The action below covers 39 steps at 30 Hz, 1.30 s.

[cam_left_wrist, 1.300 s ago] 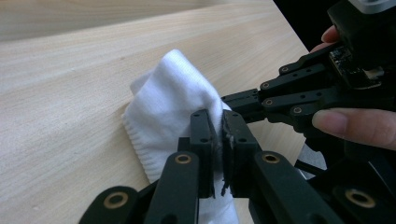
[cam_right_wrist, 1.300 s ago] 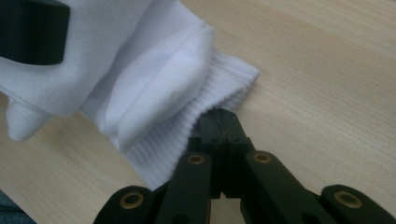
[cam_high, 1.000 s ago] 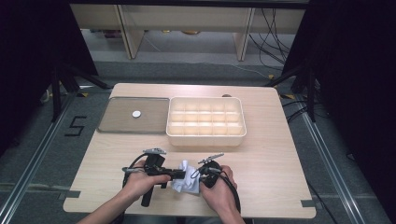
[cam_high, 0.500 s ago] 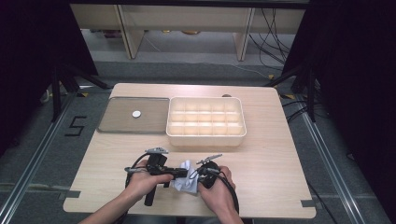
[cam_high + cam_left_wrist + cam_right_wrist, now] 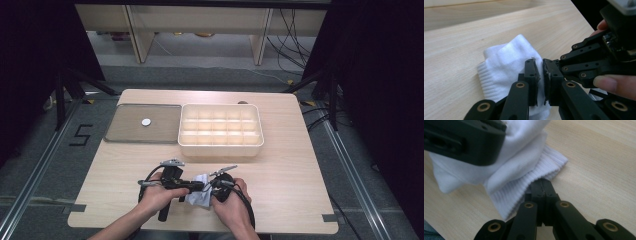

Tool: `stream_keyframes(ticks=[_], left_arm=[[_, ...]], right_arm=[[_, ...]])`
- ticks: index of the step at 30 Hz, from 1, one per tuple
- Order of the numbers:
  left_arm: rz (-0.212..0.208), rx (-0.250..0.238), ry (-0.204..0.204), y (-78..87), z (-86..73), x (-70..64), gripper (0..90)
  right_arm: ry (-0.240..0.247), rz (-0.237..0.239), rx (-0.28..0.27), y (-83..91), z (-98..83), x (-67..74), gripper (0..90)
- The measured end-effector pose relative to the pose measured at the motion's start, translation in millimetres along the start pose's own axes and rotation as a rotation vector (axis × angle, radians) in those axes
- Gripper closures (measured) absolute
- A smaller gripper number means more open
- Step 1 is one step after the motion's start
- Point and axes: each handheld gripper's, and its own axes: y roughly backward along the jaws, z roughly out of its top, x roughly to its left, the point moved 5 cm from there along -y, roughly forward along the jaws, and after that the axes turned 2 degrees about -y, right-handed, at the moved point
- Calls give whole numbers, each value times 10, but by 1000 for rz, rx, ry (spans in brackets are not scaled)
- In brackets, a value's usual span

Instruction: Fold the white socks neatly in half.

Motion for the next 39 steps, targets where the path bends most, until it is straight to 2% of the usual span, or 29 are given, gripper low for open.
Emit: stream_keyframes(ticks=[3, 5, 6, 10, 12, 13, 15, 16, 17, 20, 22, 23, 24, 25, 26, 29, 30, 31, 35, 36, 37, 39], left_arm=[[12, 13, -11, -58, -32, -11, 826], [7, 24, -15, -95, -52, -6, 827], [9, 22, -10, -115, -58, -10, 827], [20, 22, -19, -142, -65, -8, 827], [18, 26, -25, -145, -70, -9, 827], [19, 26, -28, -148, -71, -10, 827], [30, 25, -36, -153, -75, -15, 826], [34, 18, -39, -159, -75, -18, 826], [30, 26, -41, -156, -75, -19, 825], [33, 24, -45, -157, -76, -21, 824], [27, 27, -45, -159, -78, -24, 822], [27, 27, -47, -160, -79, -25, 822], [28, 27, -50, -161, -80, -27, 821], [35, 27, -53, -160, -80, -28, 821], [37, 25, -57, -164, -81, -29, 820], [34, 23, -56, -165, -81, -32, 815], [24, 24, -60, -161, -82, -34, 808], [32, 19, -66, -151, -81, -43, 794], [33, -13, -122, -39, -73, -160, 716], [36, -23, -127, -5, -75, -187, 704], [35, -28, -140, 56, -85, -220, 699], [54, -38, -166, 125, -107, -248, 698]], right_arm=[[-6, 2, 3, -1, -4, 5, 900], [-55, 38, 26, 32, 2, 39, 900], [-4, 10, 0, 1, -1, -3, 899], [-23, 23, -1, 29, 9, -28, 861], [-49, 43, -18, 93, 43, -59, 841], [-74, 39, -51, 153, 90, -92, 821], [-87, 32, -93, 225, 173, -157, 805], [-90, 54, -106, 253, 203, -155, 799], [-92, 42, -123, 276, 247, -166, 787], [-121, 90, -140, 247, 349, -159, 758], [-117, 108, -137, 211, 382, -156, 747], [-146, 112, -101, 200, 388, -133, 738], [-119, 118, -107, 179, 395, -145, 734], [-115, 124, -105, 150, 402, -145, 732], [-134, 134, -95, 150, 404, -127, 732], [-123, 151, -74, 103, 400, -126, 812], [-136, 150, -67, 103, 396, -127, 847], [-152, 159, -62, 116, 397, -116, 868], [-127, 159, -77, 109, 394, -146, 881], [-141, 152, -68, 118, 385, -145, 881], [-128, 146, -73, 110, 384, -161, 881], [-139, 147, -75, 111, 382, -166, 881]])
